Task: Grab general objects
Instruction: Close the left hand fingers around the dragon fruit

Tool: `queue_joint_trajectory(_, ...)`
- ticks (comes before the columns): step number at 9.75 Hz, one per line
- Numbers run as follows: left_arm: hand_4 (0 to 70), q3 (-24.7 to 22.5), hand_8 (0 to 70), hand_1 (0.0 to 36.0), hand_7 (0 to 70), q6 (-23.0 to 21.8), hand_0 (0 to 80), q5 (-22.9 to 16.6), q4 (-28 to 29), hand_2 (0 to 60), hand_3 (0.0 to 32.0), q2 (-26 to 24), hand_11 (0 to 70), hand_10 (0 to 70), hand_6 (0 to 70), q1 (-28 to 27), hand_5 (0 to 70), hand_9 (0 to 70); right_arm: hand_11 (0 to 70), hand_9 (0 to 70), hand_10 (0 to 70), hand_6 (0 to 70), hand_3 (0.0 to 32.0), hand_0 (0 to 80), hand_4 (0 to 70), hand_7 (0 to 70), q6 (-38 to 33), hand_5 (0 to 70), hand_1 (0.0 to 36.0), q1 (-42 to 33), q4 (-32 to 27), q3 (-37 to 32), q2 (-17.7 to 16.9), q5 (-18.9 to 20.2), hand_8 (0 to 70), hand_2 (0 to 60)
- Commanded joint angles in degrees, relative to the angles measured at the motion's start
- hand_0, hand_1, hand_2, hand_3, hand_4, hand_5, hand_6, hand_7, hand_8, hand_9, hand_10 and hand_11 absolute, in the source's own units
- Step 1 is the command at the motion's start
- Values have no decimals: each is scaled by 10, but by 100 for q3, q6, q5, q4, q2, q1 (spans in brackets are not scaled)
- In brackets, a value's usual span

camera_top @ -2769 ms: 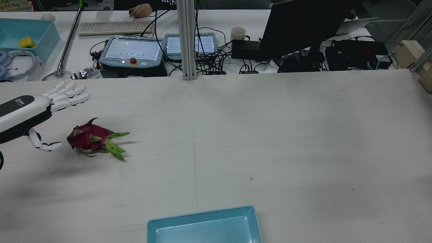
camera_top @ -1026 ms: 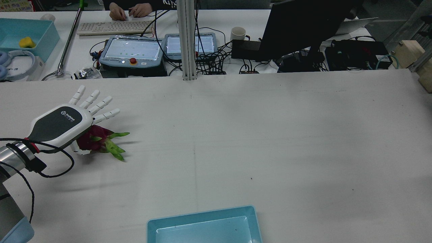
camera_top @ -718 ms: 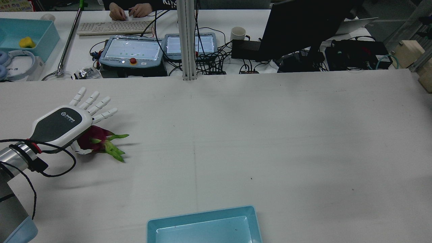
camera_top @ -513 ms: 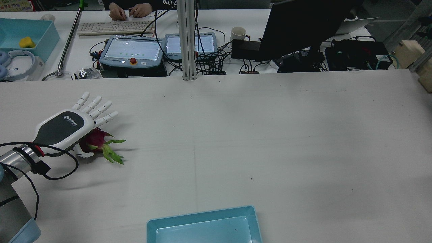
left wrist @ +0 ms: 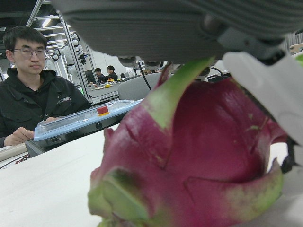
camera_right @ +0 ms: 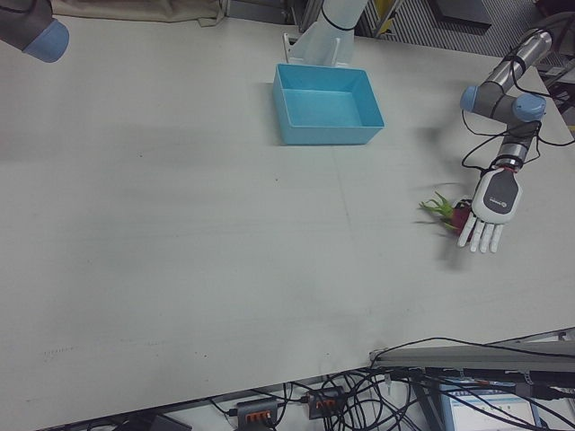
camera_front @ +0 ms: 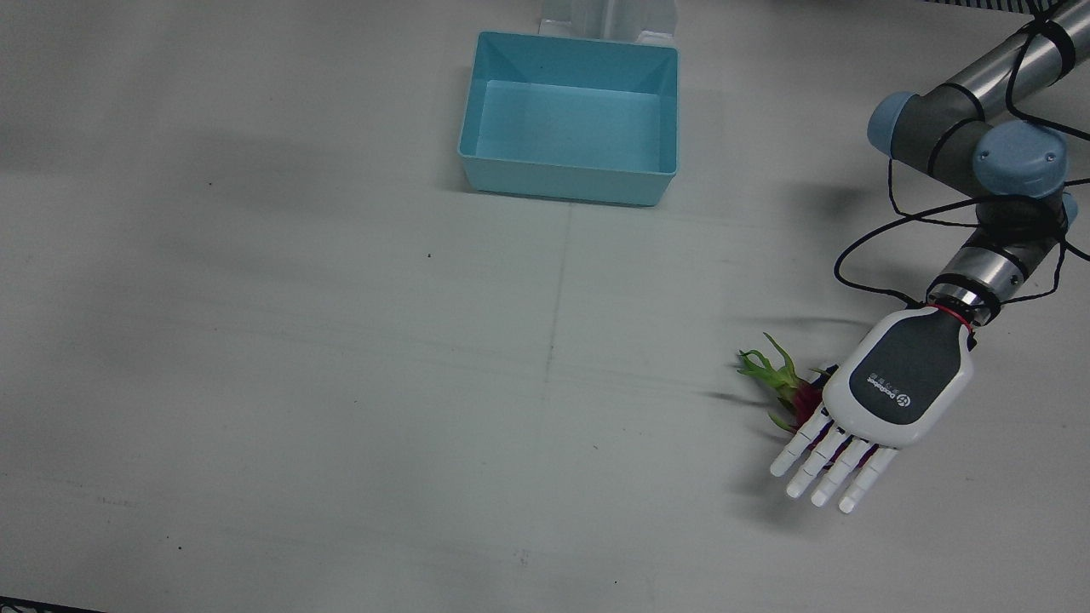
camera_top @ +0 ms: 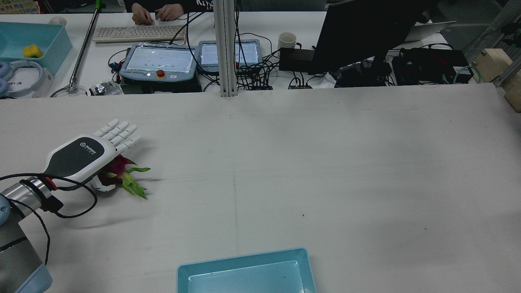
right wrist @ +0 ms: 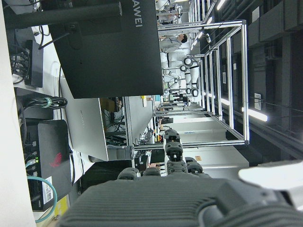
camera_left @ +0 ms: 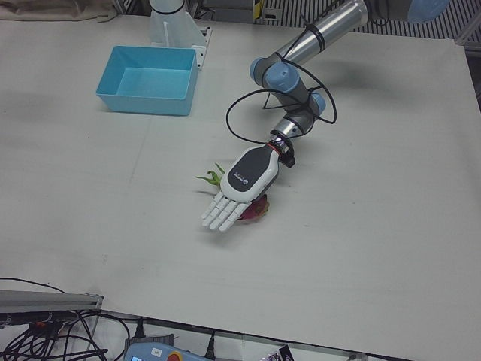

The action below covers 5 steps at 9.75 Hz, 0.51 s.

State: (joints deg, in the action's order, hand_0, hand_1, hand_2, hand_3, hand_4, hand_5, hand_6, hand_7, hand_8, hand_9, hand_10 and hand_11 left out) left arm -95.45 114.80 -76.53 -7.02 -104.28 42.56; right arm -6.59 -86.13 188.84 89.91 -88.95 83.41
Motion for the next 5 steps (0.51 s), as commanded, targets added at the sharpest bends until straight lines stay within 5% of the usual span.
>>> queue_joint_trajectory(1, 0, 9, 60, 308, 207, -2, 558, -3, 43, 361, 0, -4, 0, 0, 63, 7, 58, 27, 0, 0, 0, 0, 0, 0, 0, 0, 0, 0, 0, 0, -5, 0, 0, 0, 0, 0)
queue_joint_trajectory(2, 0, 9, 109, 302, 265, -2, 560, -3, 78, 359, 0, 4, 55, 21, 113, 7, 49, 39, 0, 0, 0, 0, 0, 0, 0, 0, 0, 0, 0, 0, -5, 0, 0, 0, 0, 0)
queue_joint_trajectory(5, 31, 105, 267, 261, 417, -2, 557, -3, 148, 352, 0, -13, 579, 398, 288, -2, 90, 193, 0, 0, 0, 0, 0, 0, 0, 0, 0, 0, 0, 0, 4, 0, 0, 0, 0, 0)
